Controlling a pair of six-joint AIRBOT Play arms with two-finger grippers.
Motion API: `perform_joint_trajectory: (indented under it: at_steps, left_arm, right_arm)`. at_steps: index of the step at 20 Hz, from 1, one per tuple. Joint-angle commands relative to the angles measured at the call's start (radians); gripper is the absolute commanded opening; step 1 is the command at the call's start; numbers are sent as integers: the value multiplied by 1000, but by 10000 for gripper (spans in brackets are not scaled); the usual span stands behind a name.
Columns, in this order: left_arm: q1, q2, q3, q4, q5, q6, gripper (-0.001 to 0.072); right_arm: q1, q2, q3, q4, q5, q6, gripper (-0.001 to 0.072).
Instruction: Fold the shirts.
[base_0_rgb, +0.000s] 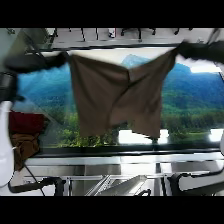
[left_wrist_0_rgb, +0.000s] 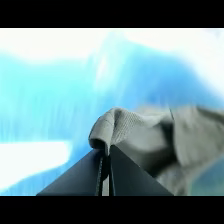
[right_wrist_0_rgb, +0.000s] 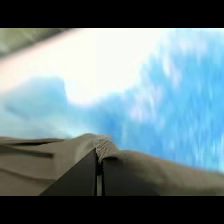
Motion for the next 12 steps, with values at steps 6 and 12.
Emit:
perform_joint_trajectory:
  at_steps: [6, 12]
  left_arm:
    - [49, 567, 282, 199, -40, 0, 17]
    - [218, 855, 68, 360, -94, -10, 17]
  right_arm:
    - [-67, 594, 178, -41, 86, -85, 18]
    - [-67, 814, 178, -280, 242, -99, 18]
